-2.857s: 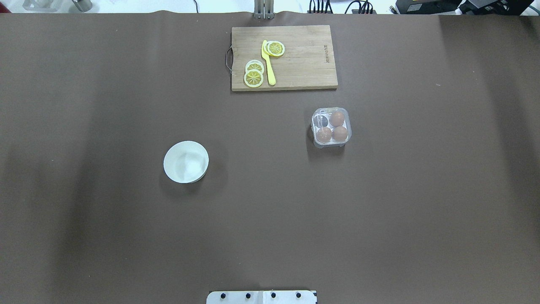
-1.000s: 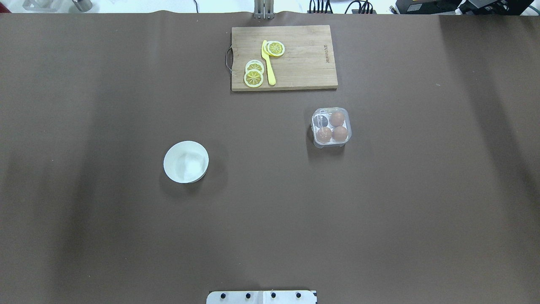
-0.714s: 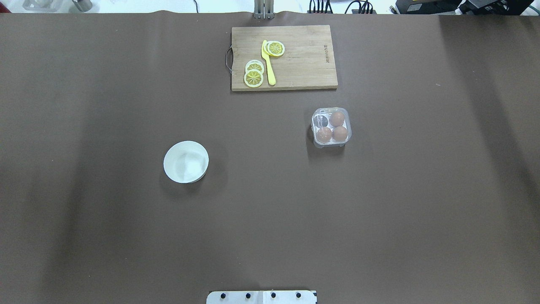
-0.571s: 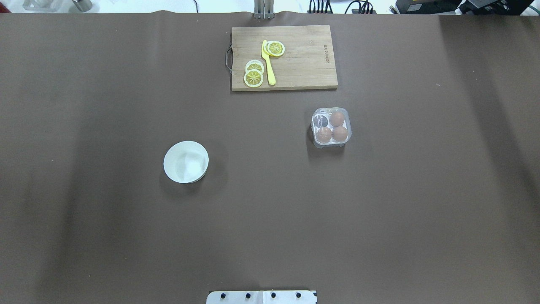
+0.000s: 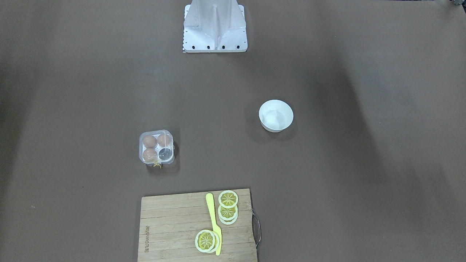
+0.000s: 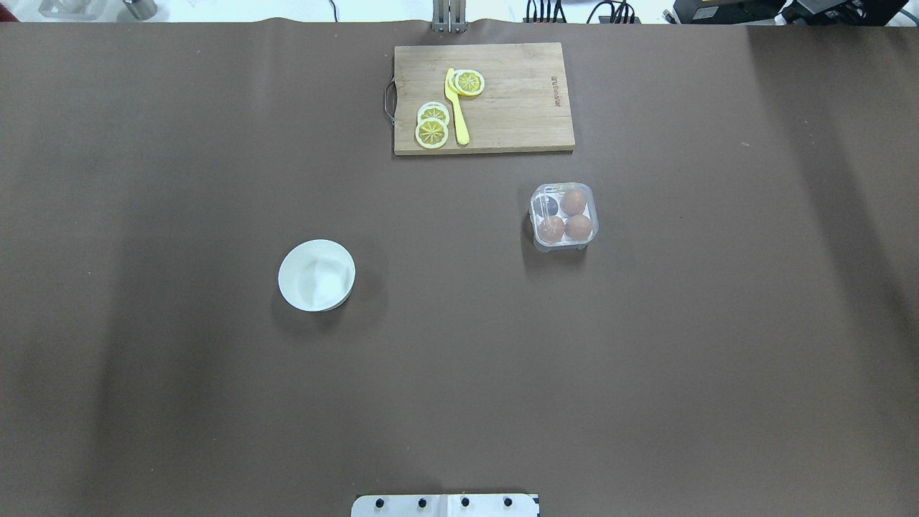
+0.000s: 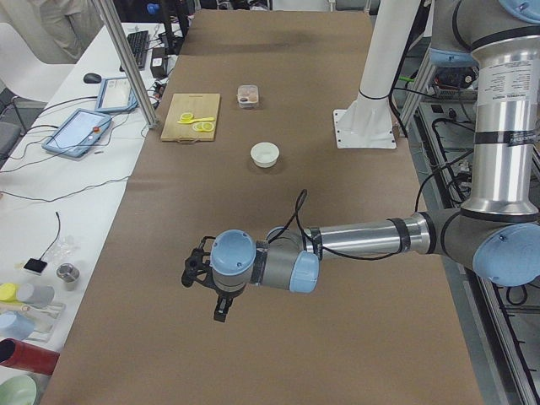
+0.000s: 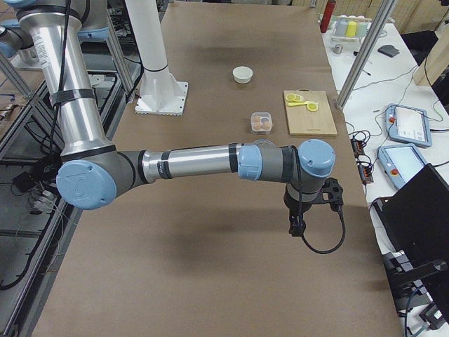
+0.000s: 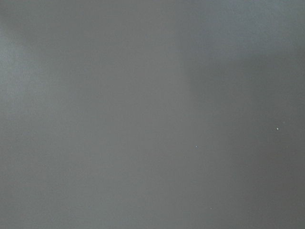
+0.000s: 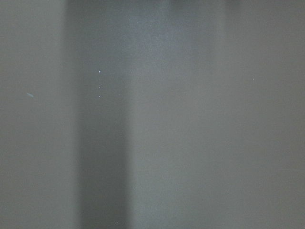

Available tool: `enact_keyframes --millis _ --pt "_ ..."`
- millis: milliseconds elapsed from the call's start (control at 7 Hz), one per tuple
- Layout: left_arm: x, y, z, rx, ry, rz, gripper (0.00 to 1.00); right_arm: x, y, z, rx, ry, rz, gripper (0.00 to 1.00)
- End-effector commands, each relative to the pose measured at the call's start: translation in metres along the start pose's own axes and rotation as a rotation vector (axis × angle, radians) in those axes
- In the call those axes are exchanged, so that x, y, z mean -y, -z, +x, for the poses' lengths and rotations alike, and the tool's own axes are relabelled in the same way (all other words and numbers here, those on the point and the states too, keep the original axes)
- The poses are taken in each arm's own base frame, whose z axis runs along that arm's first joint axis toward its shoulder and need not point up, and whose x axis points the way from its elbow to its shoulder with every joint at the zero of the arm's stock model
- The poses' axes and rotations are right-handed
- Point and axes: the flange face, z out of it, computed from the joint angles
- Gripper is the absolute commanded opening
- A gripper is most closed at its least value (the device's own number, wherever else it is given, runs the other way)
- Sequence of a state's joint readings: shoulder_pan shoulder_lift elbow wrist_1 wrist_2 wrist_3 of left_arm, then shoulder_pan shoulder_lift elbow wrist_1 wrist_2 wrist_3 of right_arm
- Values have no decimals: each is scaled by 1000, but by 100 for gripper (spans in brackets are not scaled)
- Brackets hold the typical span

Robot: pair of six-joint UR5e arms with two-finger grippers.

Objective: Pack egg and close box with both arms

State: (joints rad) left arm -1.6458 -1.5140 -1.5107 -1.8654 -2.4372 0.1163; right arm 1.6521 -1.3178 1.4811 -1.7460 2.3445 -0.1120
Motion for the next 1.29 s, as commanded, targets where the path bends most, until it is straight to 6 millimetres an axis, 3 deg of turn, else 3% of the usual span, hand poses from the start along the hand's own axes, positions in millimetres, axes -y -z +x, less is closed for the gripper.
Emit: enact_keyframes --millis 0,286,571,1143 --pt "-3 6 8 1 12 0 98 -3 -2 2 0 -2 -2 99" --pt "-1 12 14 7 67 12 98 -8 -7 6 0 -6 -8 99" --pt "-5 4 8 15 89 -10 98 -8 -6 5 2 -8 -11 99" --pt "-11 5 7 15 96 -14 98 -23 -31 16 -20 -44 -79 99"
